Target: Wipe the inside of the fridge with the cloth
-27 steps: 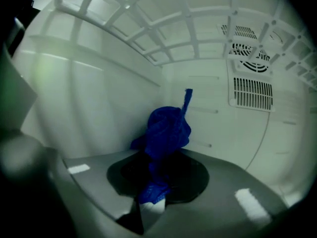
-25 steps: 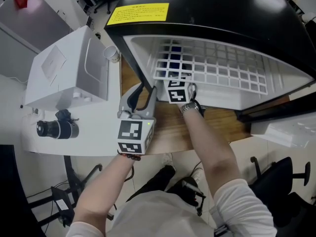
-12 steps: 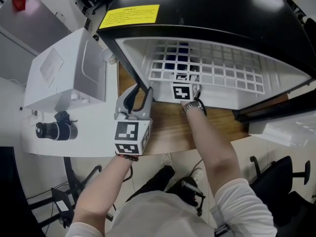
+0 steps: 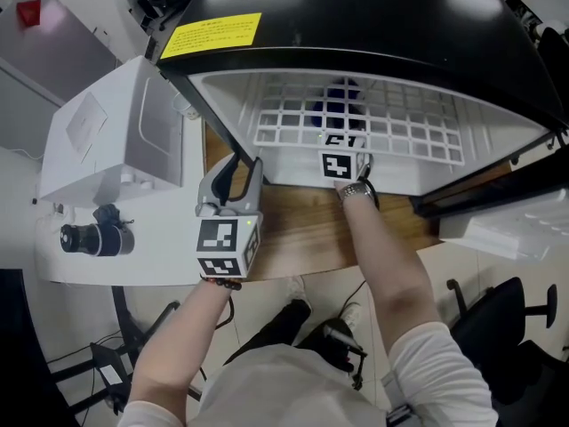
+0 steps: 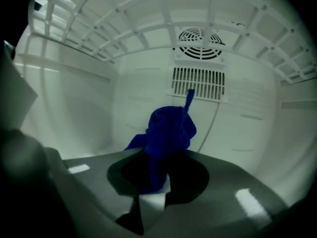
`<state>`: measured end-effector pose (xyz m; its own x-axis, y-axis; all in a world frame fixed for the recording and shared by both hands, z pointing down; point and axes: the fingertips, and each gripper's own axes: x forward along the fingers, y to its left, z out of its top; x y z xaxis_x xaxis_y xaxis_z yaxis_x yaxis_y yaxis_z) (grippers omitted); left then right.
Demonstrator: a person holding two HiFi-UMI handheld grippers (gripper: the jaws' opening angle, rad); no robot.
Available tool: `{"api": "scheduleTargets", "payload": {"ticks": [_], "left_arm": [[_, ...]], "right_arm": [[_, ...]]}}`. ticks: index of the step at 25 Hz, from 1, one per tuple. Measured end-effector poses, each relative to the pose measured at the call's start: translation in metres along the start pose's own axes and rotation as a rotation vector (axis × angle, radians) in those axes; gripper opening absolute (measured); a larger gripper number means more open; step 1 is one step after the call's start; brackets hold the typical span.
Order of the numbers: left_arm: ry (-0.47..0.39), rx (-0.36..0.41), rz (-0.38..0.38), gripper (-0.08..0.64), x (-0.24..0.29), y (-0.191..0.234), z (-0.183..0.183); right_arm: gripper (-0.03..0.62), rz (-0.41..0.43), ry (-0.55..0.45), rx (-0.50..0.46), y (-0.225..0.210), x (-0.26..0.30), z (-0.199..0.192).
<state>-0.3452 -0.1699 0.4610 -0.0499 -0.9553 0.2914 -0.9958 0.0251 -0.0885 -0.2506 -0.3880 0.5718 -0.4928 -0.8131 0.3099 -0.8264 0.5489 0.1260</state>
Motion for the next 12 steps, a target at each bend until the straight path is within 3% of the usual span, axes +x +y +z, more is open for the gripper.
{"api": "scheduleTargets", "payload": {"ticks": [12], "left_arm": [[0.006, 0.001, 0.023, 0.127, 0.001, 0.000, 0.000]], "right_arm": [[0.074, -0.081, 0.016, -0.004, -0.055, -0.013, -0.007]]}}
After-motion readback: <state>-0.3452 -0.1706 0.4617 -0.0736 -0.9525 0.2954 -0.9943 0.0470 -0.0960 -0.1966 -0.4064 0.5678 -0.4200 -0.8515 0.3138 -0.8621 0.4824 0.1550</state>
